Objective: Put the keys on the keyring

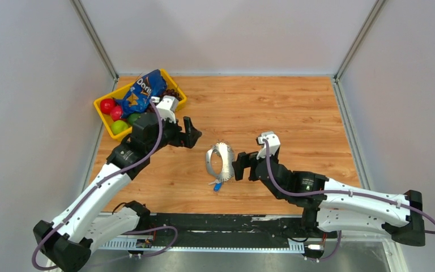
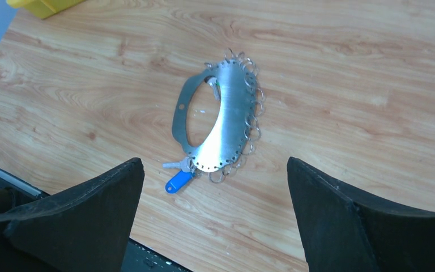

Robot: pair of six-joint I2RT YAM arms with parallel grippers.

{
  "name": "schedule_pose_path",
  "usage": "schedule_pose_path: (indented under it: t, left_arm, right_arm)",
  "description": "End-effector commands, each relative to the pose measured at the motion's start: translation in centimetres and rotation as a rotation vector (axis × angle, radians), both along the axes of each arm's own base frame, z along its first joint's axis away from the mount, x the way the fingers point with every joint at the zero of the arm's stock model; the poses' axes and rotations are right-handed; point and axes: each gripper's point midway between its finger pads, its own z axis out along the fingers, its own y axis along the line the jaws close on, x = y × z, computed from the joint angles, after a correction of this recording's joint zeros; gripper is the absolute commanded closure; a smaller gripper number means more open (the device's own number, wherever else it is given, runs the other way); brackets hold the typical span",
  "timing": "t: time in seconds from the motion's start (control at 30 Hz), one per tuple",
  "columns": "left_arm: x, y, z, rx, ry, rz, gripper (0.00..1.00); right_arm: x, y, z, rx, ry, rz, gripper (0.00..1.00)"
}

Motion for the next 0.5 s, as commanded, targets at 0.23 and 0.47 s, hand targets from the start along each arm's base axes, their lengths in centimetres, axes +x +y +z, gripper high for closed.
schedule_pose_path:
  t: [0.23, 0.47]
  left_arm:
    - [-1.8, 4.0, 5.8, 0.068, -0.172, 0.074, 0.0]
    - [-3.2, 5.5, 7.8, 0.078, -0.271, 0.078, 0.0]
  right_arm:
    - [3.0, 0.2, 8.6, -0.062, -0.162, -0.1, 0.0]
    - [3.7, -0.6, 11.0, -0.072, -0.21, -0.153, 0.0]
